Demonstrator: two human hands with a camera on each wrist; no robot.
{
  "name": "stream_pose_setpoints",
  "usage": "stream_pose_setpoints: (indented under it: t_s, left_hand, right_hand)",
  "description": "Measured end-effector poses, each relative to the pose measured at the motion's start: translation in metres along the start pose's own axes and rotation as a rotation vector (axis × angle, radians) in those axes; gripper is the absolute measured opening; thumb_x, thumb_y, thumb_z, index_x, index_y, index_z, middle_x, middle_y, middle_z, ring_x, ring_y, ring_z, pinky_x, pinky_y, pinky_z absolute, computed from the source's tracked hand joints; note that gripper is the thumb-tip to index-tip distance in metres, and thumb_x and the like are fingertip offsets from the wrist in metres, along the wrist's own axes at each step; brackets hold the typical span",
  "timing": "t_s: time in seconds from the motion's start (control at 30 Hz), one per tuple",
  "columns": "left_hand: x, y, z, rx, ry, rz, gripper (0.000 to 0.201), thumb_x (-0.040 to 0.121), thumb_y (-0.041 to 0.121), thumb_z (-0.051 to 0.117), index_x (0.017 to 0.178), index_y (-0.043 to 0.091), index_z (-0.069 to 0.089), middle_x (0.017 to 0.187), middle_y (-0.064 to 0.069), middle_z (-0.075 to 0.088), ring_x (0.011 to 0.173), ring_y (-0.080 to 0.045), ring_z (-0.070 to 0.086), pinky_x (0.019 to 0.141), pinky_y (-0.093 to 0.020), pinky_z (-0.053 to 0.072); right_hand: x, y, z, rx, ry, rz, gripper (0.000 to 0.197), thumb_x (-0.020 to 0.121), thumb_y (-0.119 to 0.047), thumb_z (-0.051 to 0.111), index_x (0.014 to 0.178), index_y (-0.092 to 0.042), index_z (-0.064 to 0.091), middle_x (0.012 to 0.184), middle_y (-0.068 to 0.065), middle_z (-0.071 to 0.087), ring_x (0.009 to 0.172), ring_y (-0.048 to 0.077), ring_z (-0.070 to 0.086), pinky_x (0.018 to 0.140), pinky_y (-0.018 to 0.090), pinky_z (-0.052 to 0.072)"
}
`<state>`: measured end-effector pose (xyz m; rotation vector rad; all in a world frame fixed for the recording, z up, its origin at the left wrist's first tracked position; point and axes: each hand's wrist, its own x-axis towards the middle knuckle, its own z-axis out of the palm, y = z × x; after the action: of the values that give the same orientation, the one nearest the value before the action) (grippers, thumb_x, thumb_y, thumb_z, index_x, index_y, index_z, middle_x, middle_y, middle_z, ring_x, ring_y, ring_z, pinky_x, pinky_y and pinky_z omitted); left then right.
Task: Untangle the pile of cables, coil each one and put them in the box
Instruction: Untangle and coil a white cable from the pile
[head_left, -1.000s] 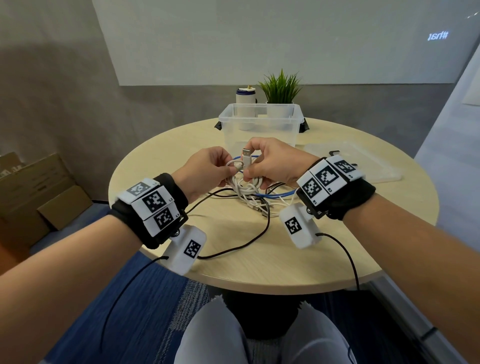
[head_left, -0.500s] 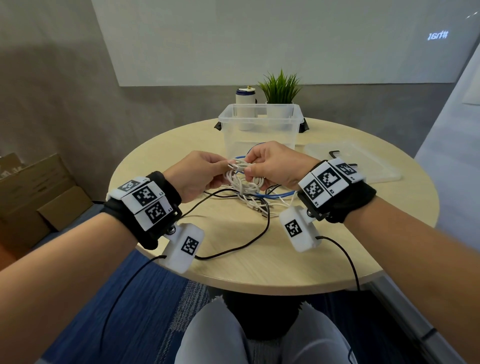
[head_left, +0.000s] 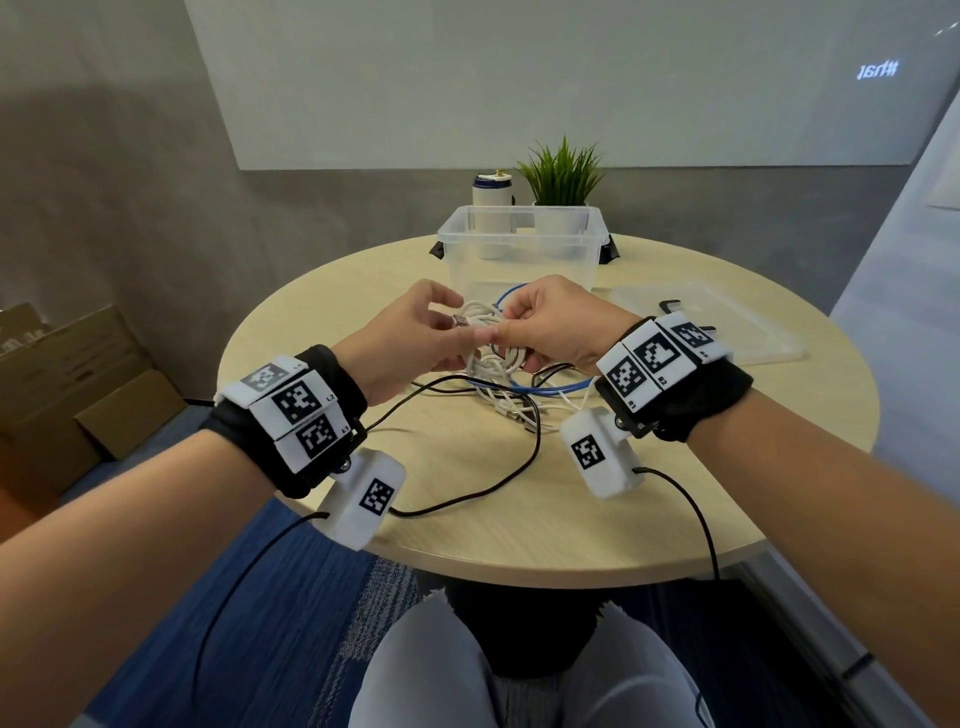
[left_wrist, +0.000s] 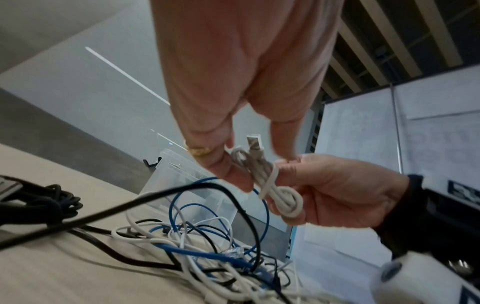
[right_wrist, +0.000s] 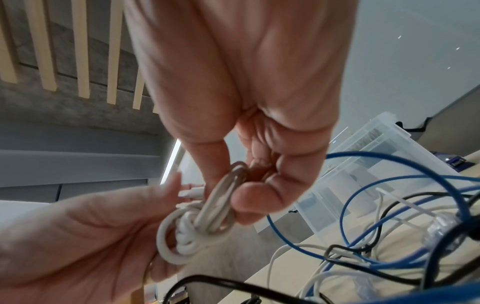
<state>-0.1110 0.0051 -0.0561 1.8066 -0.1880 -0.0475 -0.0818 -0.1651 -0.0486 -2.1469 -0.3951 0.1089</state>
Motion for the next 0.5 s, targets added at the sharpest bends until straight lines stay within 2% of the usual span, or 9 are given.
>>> stream_pose_setpoints:
  t_s: [0.07,0.13,0.23,0.4,0.47,0.5]
  left_hand:
    - [0.0003,-0.0027,0.0031,0.039,0.070,0.053,0.020,0.087,0.016,0.065,0.098,0.009,0.050,0.091,-0.014,0.066,0.077,-0.021,0.065,0.073,-0.030,0.056]
    - [0.0015,-0.0038,0.0035,0.047,0.100,0.062,0.013,0.090,0.017,0.061,0.089,0.009,0.051,0.094,-0.020,0.067,0.080,-0.026,0.065,0.078,-0.036,0.056]
    - [0.0030,-0.0045,0.0022,0.069,0.104,0.055,0.012,0.095,0.016,0.054,0.086,0.009,0.052,0.098,-0.024,0.064,0.083,-0.029,0.064,0.080,-0.039,0.056]
    - [0.0045,-0.0046,0.0029,0.023,0.128,0.053,0.011,0.095,0.007,0.052,0.084,0.009,0.053,0.099,-0.026,0.063,0.083,-0.031,0.062,0.082,-0.042,0.056]
    - [0.0040,-0.0060,0.0022,0.055,0.132,0.051,0.012,0.097,0.010,0.051,0.085,0.008,0.053,0.094,-0.023,0.063,0.081,-0.029,0.062,0.079,-0.038,0.057]
    - [0.0036,-0.0067,0.0017,0.069,0.136,0.053,0.014,0.097,0.011,0.049,0.085,0.008,0.053,0.090,-0.020,0.063,0.077,-0.027,0.062,0.074,-0.033,0.057]
  right_hand:
    - [-0.0009,-0.0008,0.0001,0.017,0.005,-0.004,0.026,0.082,-0.024,0.074,0.092,-0.001,0.066,0.084,0.016,0.070,0.066,0.019,0.063,0.068,0.034,0.056]
    - [-0.0019,-0.0013,-0.0002,0.034,0.007,-0.006,0.022,0.081,-0.014,0.074,0.096,-0.002,0.064,0.086,0.018,0.069,0.066,0.019,0.061,0.062,0.030,0.054]
    - [-0.0052,-0.0034,0.0008,0.072,-0.005,-0.010,0.021,0.079,-0.008,0.075,0.094,-0.007,0.061,0.083,0.013,0.068,0.065,0.015,0.059,0.054,0.023,0.049]
    - [-0.0069,-0.0059,-0.0011,0.122,-0.046,0.021,0.036,0.075,-0.010,0.078,0.106,-0.003,0.061,0.098,0.020,0.070,0.076,0.020,0.064,0.060,0.026,0.052]
    - [-0.0091,-0.0081,-0.0017,0.141,-0.086,0.037,0.025,0.080,-0.009,0.073,0.103,-0.004,0.063,0.100,0.020,0.070,0.077,0.019,0.061,0.060,0.025,0.051]
    - [-0.0099,-0.0095,-0.0014,0.153,-0.101,0.042,0.018,0.083,-0.007,0.070,0.100,-0.006,0.063,0.098,0.019,0.069,0.076,0.017,0.059,0.059,0.023,0.050]
